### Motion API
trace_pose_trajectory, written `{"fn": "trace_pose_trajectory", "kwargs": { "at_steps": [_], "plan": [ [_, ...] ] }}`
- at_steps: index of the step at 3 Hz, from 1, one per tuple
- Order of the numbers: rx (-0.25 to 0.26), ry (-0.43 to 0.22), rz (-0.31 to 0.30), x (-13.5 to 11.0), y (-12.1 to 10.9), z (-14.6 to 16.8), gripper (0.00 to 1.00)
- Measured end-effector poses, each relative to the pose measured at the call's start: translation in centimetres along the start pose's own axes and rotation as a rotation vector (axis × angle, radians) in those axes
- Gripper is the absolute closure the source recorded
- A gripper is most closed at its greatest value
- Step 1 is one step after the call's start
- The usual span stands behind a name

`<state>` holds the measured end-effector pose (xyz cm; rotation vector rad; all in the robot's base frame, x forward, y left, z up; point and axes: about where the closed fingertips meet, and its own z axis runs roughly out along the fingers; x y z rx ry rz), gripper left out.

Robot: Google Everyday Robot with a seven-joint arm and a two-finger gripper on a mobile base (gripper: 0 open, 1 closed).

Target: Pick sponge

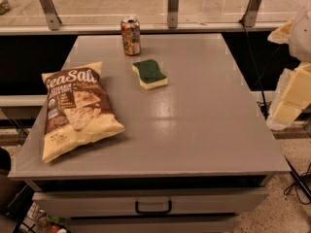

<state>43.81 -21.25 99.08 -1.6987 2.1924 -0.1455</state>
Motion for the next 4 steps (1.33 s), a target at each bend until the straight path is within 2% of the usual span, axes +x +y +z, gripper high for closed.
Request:
{"fn": "trace_pose_trajectory", "kwargs": {
  "at_steps": [1,2,3,4],
  "plan": [
    [0.0,0.0,0.0,0.0,0.0,0.0,0.0],
    [0.016,-0.037,-0.005,-0.2,-0.9,0.0,0.0],
    [0.046,-0.13,0.003,0.0,-2.5,1.0,0.0],
    [0.103,-0.278,0.032,-0.2,-4.4,2.6,0.0]
  ]
}}
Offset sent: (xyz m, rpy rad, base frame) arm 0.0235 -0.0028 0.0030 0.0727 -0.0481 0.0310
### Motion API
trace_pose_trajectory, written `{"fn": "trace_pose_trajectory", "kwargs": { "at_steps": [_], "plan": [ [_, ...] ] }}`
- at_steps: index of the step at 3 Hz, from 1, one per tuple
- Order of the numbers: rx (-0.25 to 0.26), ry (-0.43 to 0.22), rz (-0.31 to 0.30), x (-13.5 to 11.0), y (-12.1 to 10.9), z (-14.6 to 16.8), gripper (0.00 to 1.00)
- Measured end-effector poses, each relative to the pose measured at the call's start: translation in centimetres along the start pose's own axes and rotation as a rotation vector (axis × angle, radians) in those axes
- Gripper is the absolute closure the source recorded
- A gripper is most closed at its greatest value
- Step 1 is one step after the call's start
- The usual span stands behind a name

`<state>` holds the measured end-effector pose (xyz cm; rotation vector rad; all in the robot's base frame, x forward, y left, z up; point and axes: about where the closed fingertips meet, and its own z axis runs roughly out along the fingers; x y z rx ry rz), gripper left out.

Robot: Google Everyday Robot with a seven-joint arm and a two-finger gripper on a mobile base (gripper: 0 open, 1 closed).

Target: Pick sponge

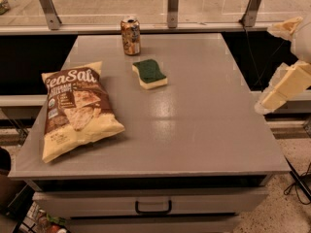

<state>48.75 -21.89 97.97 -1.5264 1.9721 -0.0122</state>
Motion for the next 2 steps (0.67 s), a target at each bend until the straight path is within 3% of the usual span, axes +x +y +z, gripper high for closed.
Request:
{"fn": "trace_pose_trajectory", "kwargs": {
  "at_steps": [2],
  "plan": [
    [0.07,-0.292,0.151,-1.0,-3.7,6.5,0.0]
  ]
}}
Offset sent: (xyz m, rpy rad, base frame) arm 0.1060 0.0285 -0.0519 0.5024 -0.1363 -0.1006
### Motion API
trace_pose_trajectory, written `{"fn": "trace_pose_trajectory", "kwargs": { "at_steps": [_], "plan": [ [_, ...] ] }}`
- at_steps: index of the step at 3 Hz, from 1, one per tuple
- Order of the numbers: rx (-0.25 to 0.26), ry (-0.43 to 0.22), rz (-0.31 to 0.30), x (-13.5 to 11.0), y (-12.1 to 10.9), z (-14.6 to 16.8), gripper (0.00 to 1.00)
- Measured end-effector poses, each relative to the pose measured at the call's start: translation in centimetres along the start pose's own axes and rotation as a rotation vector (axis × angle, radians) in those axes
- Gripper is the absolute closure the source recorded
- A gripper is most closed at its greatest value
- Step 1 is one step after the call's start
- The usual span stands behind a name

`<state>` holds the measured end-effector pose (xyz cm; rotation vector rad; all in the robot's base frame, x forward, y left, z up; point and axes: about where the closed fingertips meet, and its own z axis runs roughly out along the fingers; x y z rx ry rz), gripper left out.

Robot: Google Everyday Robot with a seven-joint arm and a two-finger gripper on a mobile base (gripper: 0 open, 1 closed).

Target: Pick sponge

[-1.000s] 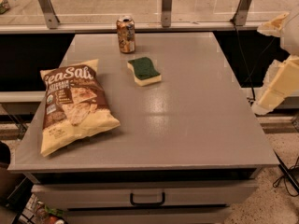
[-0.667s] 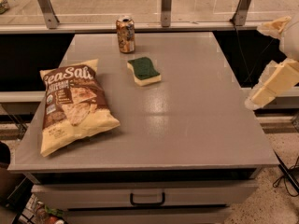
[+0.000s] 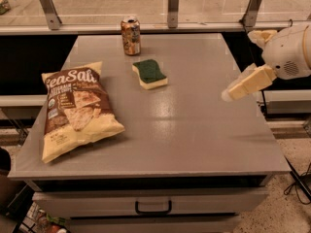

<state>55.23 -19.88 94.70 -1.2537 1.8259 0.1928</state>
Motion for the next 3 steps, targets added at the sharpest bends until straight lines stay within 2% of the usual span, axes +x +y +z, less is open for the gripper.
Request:
{"fn": "trace_pose_trajectory", "kwargs": {
  "at_steps": [2,3],
  "plan": [
    [0.038,-0.122,0.174,-1.7,-0.9,5.2,0.0],
    [0.036,-0.124,0.173,-1.9,-0.9,5.4,0.0]
  ]
}}
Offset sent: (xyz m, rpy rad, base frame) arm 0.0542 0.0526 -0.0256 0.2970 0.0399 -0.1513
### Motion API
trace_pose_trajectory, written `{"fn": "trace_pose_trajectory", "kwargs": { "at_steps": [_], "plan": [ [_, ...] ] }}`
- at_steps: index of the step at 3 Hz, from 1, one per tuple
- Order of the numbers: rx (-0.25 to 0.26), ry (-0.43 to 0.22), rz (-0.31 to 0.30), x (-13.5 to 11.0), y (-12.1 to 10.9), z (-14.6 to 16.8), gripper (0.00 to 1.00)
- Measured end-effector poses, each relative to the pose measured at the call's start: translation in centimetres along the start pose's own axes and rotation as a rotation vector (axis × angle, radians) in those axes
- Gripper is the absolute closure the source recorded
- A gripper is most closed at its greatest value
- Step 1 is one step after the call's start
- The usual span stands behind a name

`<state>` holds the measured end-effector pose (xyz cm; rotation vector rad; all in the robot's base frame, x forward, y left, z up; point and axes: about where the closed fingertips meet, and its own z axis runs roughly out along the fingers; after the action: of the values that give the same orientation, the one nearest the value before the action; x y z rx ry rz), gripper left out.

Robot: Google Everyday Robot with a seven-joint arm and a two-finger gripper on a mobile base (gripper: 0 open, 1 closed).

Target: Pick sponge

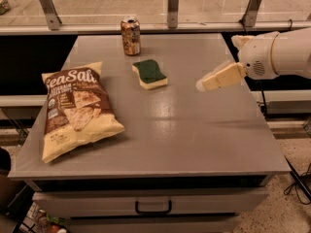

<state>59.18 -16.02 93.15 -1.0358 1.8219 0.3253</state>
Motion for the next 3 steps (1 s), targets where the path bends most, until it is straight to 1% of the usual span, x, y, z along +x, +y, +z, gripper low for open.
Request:
{"fn": "trace_pose_trajectory", "kwargs": {
  "at_steps": [1,2,3],
  "plan": [
    [0.004,-0.014,-0.006,-0.5,0.9,1.9,0.0],
    [0.011,-0.023,-0.015,-1.0,2.4,5.2,0.0],
    [0.019,-0.05,-0.028,-1.1,3.4,9.2,0.0]
  ]
}}
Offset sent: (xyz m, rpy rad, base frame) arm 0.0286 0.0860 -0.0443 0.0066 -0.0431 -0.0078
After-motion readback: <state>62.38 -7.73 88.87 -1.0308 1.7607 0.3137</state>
